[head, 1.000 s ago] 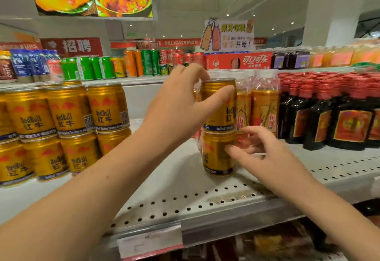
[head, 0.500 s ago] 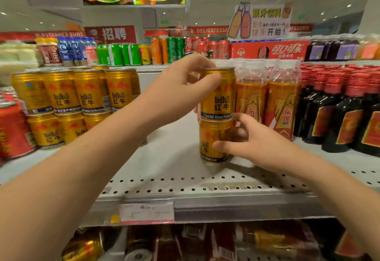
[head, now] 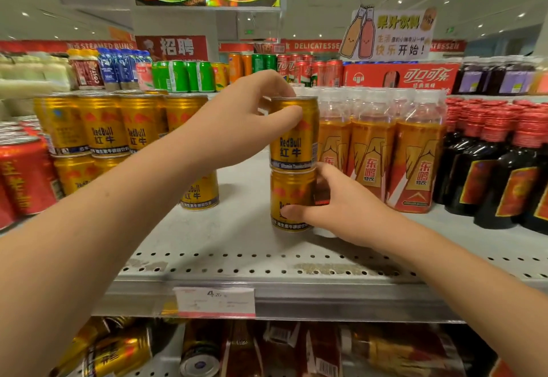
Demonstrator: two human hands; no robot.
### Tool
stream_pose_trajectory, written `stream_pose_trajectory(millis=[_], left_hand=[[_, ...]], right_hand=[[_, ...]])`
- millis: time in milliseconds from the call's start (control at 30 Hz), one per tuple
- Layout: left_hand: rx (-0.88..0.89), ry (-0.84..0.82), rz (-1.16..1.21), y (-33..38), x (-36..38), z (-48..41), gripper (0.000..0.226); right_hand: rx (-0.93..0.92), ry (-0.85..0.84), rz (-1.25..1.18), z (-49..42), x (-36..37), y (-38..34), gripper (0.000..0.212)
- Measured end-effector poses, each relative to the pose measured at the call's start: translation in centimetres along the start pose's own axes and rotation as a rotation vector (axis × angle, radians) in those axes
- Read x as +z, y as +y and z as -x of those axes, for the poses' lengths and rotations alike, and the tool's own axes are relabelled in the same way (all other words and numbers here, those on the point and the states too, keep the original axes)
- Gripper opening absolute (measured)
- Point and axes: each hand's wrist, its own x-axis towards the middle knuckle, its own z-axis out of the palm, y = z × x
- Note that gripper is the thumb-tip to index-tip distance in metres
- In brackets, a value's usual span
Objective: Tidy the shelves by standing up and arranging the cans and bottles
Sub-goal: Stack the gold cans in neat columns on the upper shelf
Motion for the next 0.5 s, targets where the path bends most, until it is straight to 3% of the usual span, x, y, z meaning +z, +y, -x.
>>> stream_pose_trajectory(millis=[167, 333, 500], left_hand=[[0.082, 0.120, -0.215, -1.1, -1.1, 0.2, 0.030], [0.099, 0.125, -0.334, -3.5, -2.8, 0.1, 0.031], [0.126, 0.121, -0.409, -5.7, -3.8, -0.7, 0.039]], right_hand=[[0.004, 0.039, -0.028, -1.9, 1.9, -0.4, 0.075], [-0.033, 0.025, -0.016, -4.4, 4.6, -1.9, 0.063], [-0.044, 0.031, 0.003, -5.8, 5.8, -2.2, 0.064]])
